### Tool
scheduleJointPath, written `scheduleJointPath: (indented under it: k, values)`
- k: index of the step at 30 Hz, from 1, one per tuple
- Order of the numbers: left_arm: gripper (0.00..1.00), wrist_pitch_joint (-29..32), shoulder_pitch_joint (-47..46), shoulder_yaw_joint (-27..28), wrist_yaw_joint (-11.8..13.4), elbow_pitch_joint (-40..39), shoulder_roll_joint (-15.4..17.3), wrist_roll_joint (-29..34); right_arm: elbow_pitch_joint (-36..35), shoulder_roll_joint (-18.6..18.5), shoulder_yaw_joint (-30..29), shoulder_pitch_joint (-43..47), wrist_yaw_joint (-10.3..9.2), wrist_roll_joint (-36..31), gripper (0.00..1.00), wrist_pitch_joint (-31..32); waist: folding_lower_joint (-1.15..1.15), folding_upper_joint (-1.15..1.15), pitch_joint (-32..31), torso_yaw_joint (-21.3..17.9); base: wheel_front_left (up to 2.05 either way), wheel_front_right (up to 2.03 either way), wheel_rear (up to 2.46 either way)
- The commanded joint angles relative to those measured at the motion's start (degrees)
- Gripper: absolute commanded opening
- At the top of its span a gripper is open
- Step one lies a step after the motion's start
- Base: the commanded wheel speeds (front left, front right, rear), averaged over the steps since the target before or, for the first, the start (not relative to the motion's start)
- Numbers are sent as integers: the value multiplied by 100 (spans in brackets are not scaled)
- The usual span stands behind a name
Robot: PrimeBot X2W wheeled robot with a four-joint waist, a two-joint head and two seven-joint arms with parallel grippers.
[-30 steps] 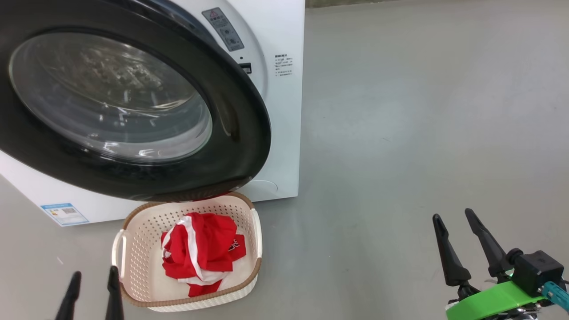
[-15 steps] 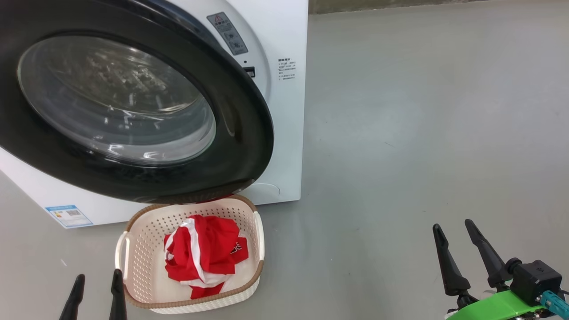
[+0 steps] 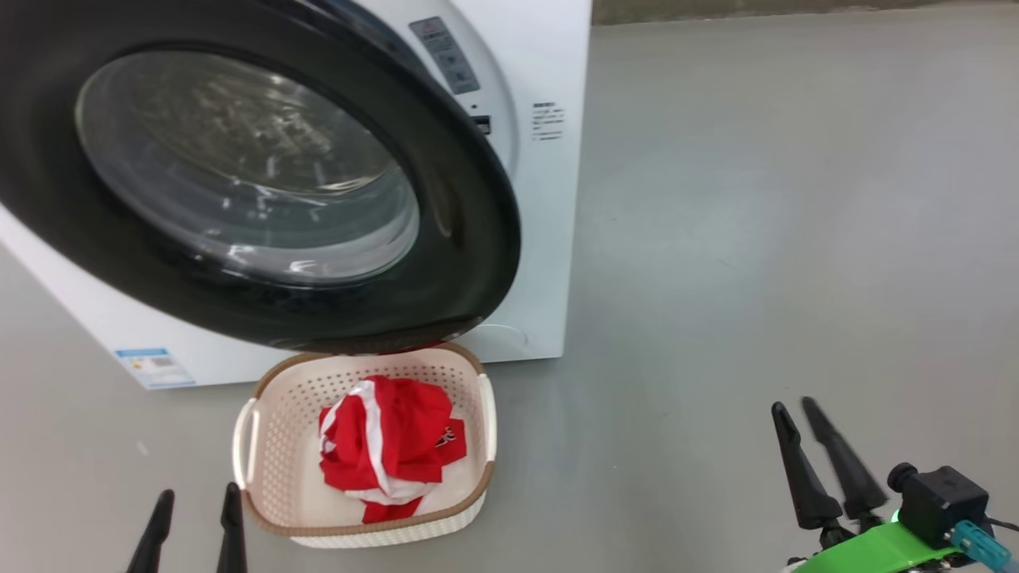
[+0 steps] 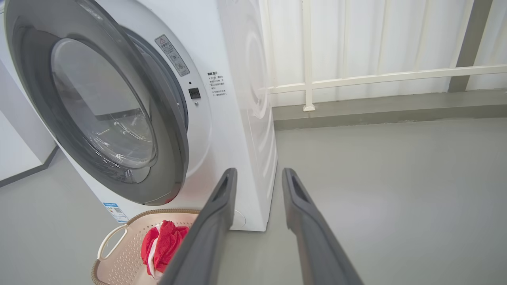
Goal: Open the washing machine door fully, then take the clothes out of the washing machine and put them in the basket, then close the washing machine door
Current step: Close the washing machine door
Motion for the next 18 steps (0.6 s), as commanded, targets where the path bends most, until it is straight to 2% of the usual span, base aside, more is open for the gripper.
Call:
scheduleJointPath:
  k: [1,2,11,18]
  values:
    - [100,-70,-132,121,-32,-105,20,-15,-140,-91,198,-252,36,18,3,-37,0,0,44,178,0,0,0]
    - [100,-70,-150,89,-32,-101,20,-36,-132,-85,251,-304,36,29,0,-37,0,0,63,244,0,0,0]
    - [100,-70,-366,-200,-32,-60,19,-217,29,34,819,-1125,36,127,0,-37,0,0,350,845,0,0,0]
    - [100,-70,-602,-373,-29,-54,19,-329,231,114,952,-1871,36,162,0,-37,0,0,649,1174,0,0,0]
